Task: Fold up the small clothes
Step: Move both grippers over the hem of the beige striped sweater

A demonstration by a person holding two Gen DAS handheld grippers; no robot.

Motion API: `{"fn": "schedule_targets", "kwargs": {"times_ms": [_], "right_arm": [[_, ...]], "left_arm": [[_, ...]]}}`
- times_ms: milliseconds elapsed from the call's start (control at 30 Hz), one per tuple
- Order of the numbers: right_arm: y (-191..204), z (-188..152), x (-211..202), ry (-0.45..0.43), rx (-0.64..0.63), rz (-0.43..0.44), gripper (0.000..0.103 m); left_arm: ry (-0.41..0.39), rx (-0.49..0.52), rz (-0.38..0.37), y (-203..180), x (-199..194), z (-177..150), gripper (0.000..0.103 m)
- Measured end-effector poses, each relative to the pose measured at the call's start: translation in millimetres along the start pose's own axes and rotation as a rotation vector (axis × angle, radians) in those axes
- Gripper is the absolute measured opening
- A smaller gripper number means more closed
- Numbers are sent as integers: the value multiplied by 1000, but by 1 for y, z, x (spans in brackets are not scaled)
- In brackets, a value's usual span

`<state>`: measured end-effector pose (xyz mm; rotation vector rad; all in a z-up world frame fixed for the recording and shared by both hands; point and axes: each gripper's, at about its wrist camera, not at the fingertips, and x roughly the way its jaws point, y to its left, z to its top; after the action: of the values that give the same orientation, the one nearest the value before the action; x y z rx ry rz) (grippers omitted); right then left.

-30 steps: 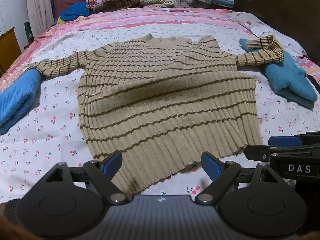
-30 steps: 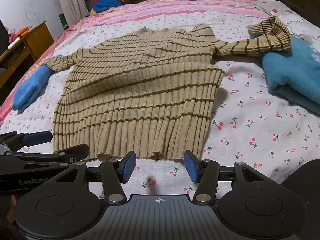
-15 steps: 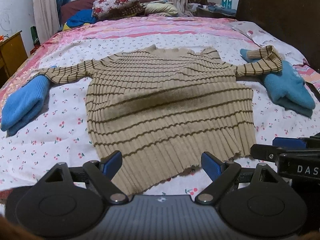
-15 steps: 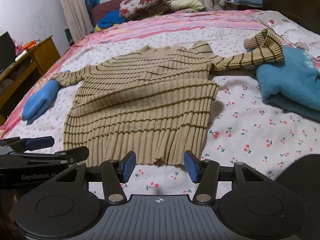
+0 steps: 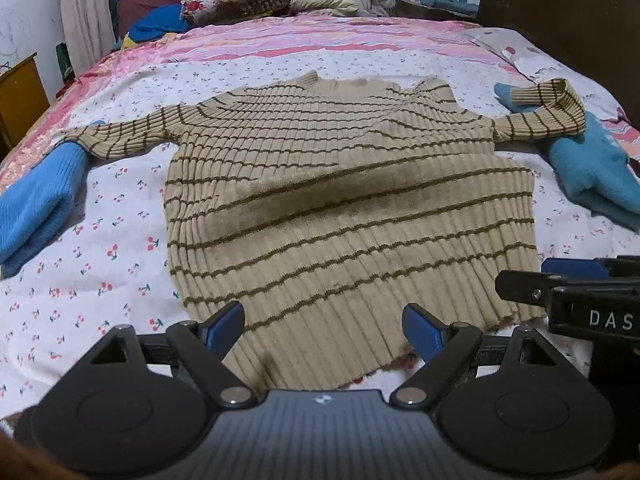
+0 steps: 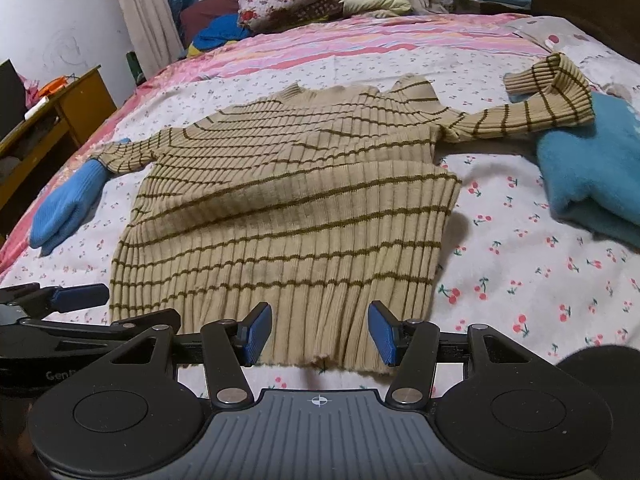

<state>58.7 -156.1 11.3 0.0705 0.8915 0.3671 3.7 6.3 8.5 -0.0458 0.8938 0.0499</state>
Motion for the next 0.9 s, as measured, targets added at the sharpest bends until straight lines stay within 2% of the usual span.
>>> {"fn": "schedule_targets", "kwargs": {"times_ms": [300,533,900], "right_arm": [[-2,7,14,14,2,-12,53],[1,8,20,25,-1,-9,53],[1,12,24,25,-2,7,53]], "left_arm": [[7,4,-5,5,13,7,92],[43,-49,-7,16,24,3,92],[43,-66,2,18,26,7,92]]}}
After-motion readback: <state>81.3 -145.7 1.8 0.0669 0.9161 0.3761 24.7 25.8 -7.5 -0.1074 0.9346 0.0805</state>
